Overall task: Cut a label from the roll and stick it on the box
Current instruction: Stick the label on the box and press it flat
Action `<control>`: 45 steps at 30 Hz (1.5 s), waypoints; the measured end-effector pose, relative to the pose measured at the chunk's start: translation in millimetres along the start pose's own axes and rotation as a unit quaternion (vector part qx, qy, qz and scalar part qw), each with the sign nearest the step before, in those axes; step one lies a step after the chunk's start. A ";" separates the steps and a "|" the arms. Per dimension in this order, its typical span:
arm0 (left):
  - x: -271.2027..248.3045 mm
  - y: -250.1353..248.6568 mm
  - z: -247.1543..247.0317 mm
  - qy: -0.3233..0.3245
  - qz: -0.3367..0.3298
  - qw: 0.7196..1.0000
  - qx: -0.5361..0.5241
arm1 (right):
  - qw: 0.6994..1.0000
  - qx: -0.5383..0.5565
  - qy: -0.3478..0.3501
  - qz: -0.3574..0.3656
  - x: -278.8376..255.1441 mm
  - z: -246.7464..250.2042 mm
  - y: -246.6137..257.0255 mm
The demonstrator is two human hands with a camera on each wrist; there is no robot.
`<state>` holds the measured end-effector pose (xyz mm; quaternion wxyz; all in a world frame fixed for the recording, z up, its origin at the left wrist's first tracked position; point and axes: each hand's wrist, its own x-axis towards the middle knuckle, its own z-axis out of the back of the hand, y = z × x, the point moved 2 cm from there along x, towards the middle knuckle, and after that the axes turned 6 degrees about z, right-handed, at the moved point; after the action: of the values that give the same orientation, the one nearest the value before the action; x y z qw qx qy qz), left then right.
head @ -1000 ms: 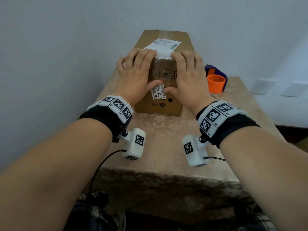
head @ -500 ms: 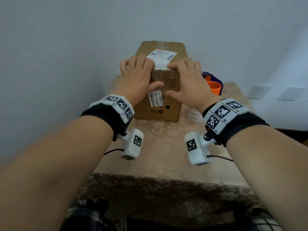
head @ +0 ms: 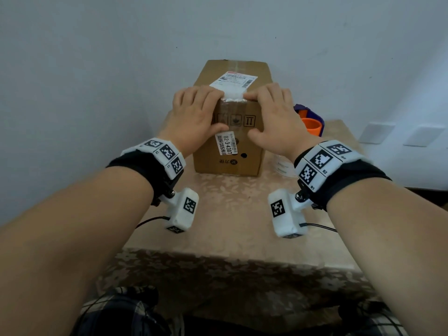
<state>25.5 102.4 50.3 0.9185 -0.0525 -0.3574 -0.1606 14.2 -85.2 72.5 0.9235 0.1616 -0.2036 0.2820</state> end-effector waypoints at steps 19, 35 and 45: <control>12.5 -24.3 -1.6 -0.038 0.047 0.995 0.079 | 0.997 0.073 -0.020 -0.011 -8.8 1.3 2.0; 29.4 -5.9 41.9 0.087 0.089 0.992 -0.032 | 0.977 0.166 0.022 -0.130 0.5 23.6 13.0; 9.0 45.2 49.1 0.144 0.254 0.935 -0.201 | 0.966 0.217 -0.011 -0.141 25.5 5.7 30.1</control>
<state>15.4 153.2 93.5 0.9407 -0.3012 -0.1563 0.0039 14.2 -52.1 94.9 0.8946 0.3879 -0.1227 0.1848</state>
